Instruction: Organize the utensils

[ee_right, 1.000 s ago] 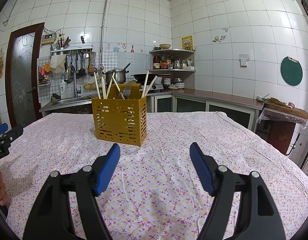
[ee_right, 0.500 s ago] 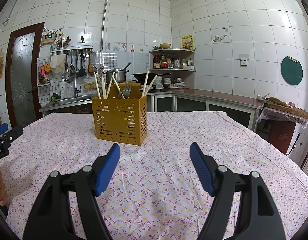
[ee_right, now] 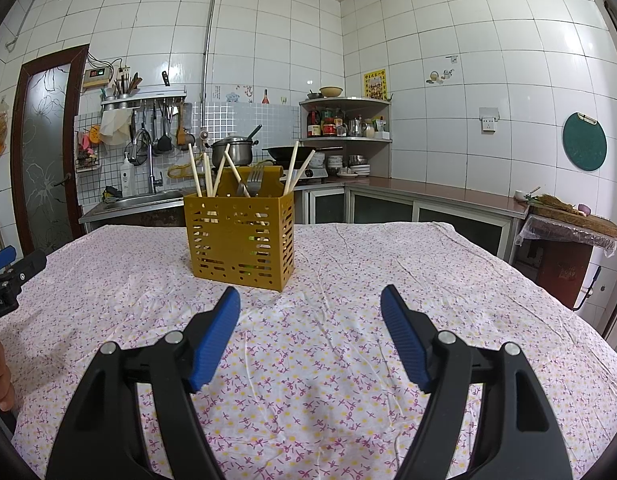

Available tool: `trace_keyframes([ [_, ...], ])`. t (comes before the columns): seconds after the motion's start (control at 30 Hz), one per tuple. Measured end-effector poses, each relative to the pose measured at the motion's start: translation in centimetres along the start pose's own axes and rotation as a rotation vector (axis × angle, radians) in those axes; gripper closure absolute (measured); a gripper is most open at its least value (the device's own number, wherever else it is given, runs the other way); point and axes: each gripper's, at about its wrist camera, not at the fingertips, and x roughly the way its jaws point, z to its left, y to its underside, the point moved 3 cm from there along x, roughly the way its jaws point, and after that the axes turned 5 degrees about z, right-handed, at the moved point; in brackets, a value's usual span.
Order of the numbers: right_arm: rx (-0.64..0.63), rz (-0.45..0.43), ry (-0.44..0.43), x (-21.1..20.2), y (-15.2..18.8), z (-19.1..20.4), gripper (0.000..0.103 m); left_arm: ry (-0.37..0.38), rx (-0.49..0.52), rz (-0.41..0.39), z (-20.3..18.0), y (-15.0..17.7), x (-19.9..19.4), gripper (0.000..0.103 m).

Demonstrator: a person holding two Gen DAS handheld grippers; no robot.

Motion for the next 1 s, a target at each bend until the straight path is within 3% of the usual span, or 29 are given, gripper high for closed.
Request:
trace_keyframes([
  [1.0,0.001,0.001,-0.001,0.01,-0.02,-0.02,0.031,-0.005,-0.004,0.004,0.14,0.04,0.06,0.005],
])
